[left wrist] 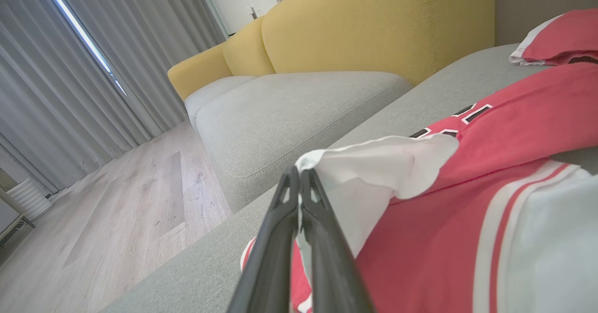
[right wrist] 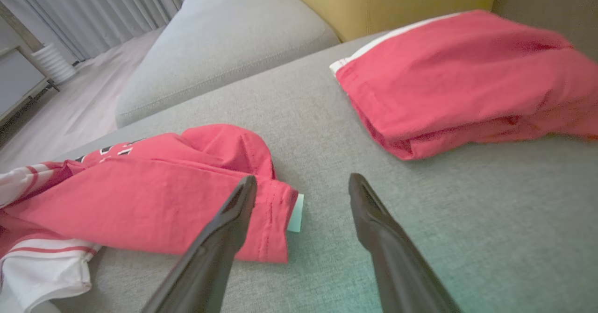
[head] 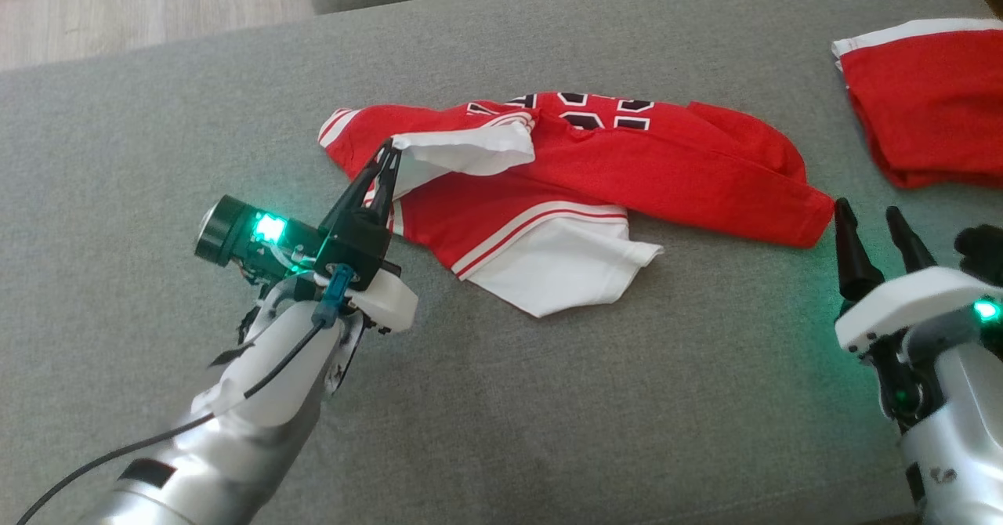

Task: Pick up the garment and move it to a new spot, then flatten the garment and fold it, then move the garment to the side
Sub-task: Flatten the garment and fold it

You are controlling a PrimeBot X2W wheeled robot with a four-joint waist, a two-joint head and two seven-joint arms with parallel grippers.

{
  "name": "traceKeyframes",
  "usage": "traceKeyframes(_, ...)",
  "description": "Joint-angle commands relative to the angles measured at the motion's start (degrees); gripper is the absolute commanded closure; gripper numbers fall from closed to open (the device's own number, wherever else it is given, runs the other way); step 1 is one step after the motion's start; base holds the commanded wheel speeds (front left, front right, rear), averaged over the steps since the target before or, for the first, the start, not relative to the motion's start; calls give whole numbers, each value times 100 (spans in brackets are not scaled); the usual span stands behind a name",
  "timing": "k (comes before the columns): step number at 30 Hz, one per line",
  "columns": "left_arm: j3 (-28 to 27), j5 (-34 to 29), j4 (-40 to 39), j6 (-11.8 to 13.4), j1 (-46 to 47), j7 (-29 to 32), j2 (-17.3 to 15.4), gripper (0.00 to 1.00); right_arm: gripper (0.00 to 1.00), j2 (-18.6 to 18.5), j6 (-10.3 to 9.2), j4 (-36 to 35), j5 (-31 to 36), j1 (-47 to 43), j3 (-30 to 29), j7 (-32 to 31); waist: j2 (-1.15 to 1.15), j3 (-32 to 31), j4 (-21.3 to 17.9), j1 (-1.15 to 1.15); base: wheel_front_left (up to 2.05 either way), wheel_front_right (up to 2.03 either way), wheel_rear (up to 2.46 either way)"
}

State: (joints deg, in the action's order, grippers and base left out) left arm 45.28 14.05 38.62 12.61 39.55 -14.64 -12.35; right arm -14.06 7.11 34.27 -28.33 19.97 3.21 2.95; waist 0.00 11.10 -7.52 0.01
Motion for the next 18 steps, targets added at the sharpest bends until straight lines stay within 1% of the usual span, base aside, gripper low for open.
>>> traceKeyframes(1, -222, -49, -182, 20, 307, -36, -165, 100, 0, -139, 37, -64, -142, 202, 177, -82, 0, 21, 16, -1, 0, 0, 0)
traceKeyframes(9, -219, -82, -237, -9, 335, -36, -133, 100, 0, -192, 37, 303, -995, 460, 484, -309, 0, 109, 134, -1, 0, 0, 0)
traceKeyframes(11, -223, -85, -231, -15, 345, -36, -135, 100, 5, -228, 37, 335, -1165, 492, 562, -289, 0, 129, 162, -1, 0, 0, 0)
traceKeyframes(12, -225, -88, -227, -15, 349, -36, -138, 100, 11, -242, 37, 346, -1244, 504, 599, -271, 0, 139, 173, -1, 0, 0, 0)
traceKeyframes(13, -227, -90, -224, -15, 350, -36, -140, 100, 26, -258, 37, 360, -1310, 514, 634, -252, 0, 149, 183, -1, 0, 0, 0)
traceKeyframes(14, -229, -91, -219, -16, 350, -36, -142, 100, 28, -279, 37, 374, -1360, 523, 669, -227, 0, 159, 192, -1, 0, 0, 0)
traceKeyframes(15, -229, -92, -216, -18, 351, -36, -143, 100, 44, -299, 37, 388, -1401, 532, 707, -202, 0, 167, 201, -1, 0, 0, 0)
traceKeyframes(16, -230, -93, -215, -19, 352, -36, -142, 100, 52, -316, 37, 400, -1444, 541, 744, -179, 0, 174, 209, -1, 0, 0, 0)
traceKeyframes(18, -235, -90, -204, -26, 354, -36, -143, 100, 56, -351, 37, 423, -1525, 566, 815, -125, 0, 185, 222, -1, 0, 0, 0)
